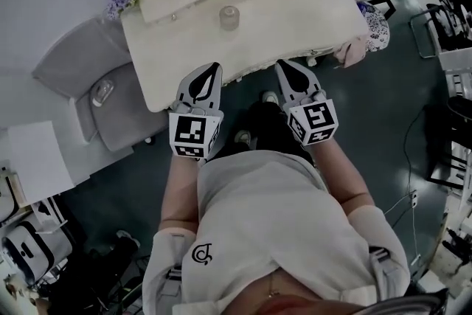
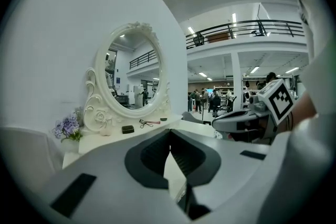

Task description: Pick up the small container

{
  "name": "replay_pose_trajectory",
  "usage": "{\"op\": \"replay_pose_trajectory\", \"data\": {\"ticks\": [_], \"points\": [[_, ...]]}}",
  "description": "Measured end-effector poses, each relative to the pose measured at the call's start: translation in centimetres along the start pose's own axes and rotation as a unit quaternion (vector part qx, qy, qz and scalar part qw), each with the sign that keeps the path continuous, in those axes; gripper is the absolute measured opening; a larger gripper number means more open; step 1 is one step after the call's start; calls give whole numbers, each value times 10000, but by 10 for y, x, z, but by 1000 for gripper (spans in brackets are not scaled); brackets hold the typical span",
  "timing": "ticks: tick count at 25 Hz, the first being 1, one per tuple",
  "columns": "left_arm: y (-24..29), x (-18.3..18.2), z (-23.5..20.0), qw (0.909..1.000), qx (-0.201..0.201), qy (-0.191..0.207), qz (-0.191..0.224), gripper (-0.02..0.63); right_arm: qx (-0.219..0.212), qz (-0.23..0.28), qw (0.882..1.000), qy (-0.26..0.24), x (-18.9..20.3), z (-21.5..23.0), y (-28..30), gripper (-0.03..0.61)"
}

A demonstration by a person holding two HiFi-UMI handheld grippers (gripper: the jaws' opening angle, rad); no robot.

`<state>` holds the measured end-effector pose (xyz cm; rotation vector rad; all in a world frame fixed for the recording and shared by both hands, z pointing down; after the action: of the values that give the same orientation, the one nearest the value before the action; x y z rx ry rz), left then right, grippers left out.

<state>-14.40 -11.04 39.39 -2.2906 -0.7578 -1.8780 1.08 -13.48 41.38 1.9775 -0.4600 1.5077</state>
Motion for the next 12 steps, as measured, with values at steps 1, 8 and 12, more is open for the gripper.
{"op": "replay_pose_trajectory", "data": {"ticks": [1,8,12], "points": [[6,1,-3,10000,-74,-29,-12,12,-86,0,10000,0,1,5,9,6],[63,-8,-21,9970,-725,-248,47,12,-919,57,9955,-229,-3,45,78,6],[92,-9,-28,9926,-1138,-401,124,12,-1462,54,9884,-406,0,63,110,6]]}}
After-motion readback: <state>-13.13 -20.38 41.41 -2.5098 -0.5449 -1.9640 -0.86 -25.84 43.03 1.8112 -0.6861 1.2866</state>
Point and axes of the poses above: the fingertips, and each gripper's own axes: y forward along the fingers, z to its right, x out of its underside, the point moved 1 cm from there along -y, backward along the fingers, and after that the axes turned 13 degrees about -y, right-handed, at the moved point
